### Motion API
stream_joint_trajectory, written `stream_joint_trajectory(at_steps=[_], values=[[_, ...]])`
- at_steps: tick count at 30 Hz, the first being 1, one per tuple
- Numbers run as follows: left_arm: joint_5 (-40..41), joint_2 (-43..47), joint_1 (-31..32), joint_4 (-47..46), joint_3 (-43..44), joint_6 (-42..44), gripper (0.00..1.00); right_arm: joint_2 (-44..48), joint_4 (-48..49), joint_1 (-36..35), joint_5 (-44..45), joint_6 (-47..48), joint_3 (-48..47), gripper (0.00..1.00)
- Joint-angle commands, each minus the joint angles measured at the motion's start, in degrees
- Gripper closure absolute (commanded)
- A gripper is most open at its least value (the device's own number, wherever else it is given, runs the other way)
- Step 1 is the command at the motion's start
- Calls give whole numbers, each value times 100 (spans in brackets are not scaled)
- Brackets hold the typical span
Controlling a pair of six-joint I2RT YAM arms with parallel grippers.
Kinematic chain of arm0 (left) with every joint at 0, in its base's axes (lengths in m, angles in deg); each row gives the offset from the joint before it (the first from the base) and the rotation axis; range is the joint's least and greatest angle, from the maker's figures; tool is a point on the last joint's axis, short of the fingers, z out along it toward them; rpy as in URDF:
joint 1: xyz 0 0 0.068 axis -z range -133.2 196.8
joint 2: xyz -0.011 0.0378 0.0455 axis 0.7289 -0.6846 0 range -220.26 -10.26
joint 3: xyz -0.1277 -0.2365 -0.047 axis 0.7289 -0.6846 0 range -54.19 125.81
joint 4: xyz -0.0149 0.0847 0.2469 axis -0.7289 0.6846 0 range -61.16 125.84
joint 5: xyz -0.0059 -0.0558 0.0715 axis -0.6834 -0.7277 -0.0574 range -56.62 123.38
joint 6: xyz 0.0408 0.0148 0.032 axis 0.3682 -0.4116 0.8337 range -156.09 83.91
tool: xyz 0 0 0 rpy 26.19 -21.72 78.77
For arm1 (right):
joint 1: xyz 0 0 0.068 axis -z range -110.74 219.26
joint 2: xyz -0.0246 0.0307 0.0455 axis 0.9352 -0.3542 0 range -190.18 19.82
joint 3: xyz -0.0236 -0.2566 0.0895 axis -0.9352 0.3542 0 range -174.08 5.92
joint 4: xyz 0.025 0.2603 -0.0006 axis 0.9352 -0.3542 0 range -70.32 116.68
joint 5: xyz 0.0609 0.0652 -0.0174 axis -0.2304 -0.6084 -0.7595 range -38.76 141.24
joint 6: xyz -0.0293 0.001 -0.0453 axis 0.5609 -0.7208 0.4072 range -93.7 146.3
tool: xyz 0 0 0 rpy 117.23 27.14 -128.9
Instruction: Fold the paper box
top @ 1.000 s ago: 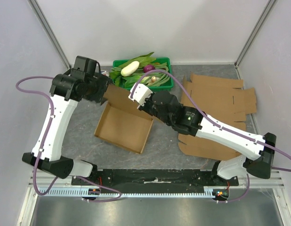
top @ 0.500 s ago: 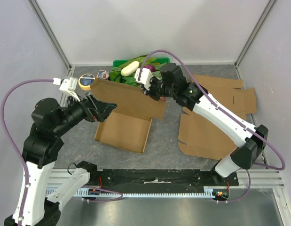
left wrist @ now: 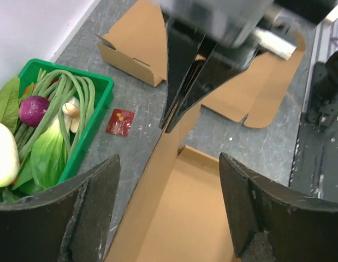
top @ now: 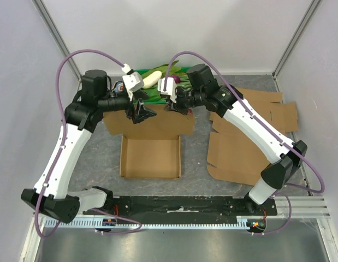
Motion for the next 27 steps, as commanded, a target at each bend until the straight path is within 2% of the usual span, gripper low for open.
stream_joint_trajectory(at_steps=[1,4,5,6,10,12,13,15,16,17,19,20,22,24,26,27], values=[[-384,-199,-7,335,379,1402,25,-88,-205,157,-494,164,-455,100],[-103,-437,-7,351,317,1499,37,-211,-302,210,-564,182,-586,100],[-15,-498,2,369,307,1517,46,-272,-311,219,-581,173,-622,100],[64,-534,-7,378,290,1534,50,-299,-311,228,-582,173,-657,100],[424,-403,-7,-192,-70,1394,68,-448,-206,307,-652,-141,-780,100],[653,-341,-7,-421,-315,1341,74,-501,74,386,-538,-659,-711,79],[714,-262,-7,-587,-395,1324,81,-484,511,508,-477,-1271,-623,72],[803,-148,-7,-755,-649,1323,87,-195,1118,631,-284,-2047,-97,47],[777,-95,-7,-860,-720,1315,93,-37,1731,719,135,-2433,97,41],[820,-25,-7,-896,-782,1323,97,347,1998,807,1044,-3386,490,28],[820,55,-7,-975,-958,1306,98,815,2778,1253,1762,-4331,1036,18],[768,98,-7,-1045,-1010,1306,98,1252,3070,1448,1713,-4893,1657,12],[706,99,2,-1055,-1037,1280,98,1510,3345,1843,1878,-5170,2022,10],[636,64,-7,-1055,-959,1236,98,1634,3284,2020,2178,-5067,2374,10],[827,11,-7,-1194,-915,1087,83,1600,3722,2187,1689,-4969,2821,9],[942,-93,-7,-1222,-766,721,77,1521,3801,2266,1121,-5230,2884,10]])
